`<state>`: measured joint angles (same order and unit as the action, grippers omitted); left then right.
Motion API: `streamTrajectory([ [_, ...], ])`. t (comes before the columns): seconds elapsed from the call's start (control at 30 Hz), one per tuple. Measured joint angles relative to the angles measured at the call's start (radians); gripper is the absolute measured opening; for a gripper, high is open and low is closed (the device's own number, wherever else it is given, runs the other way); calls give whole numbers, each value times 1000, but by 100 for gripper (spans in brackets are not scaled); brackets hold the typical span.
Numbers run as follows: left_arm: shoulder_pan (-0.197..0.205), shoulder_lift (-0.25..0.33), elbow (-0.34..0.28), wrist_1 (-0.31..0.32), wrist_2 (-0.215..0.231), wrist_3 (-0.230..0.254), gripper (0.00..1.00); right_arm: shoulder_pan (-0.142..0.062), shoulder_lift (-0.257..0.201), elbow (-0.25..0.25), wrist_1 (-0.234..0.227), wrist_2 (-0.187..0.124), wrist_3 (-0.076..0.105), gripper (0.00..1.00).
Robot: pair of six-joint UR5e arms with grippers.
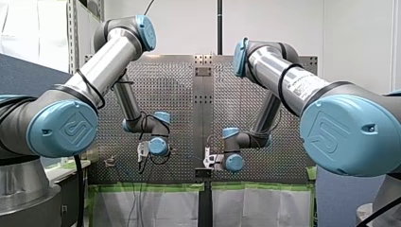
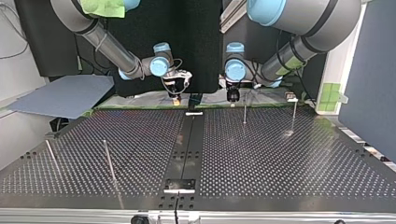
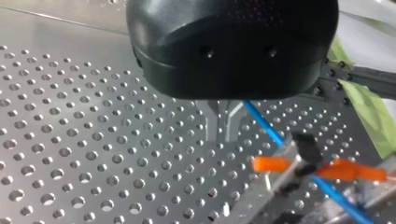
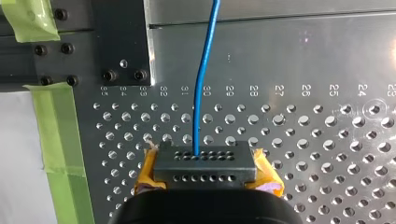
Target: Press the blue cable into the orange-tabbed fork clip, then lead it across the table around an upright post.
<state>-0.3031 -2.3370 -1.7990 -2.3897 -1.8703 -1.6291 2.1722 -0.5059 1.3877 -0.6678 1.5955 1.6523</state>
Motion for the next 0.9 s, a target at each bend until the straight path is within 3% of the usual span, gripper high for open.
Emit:
streamTrajectory([
  [0.5,-8,0,0,-1,-2,-6,0,0,0,0,4,0,-1,2],
  [0.73,-10,0,0,-3,-2,-9,0,-2,-8,-5,40,12,-9,2],
  [0.9,-13,0,0,-4,-4,-16,0,-7,-43,-6,64,21,-13,2],
])
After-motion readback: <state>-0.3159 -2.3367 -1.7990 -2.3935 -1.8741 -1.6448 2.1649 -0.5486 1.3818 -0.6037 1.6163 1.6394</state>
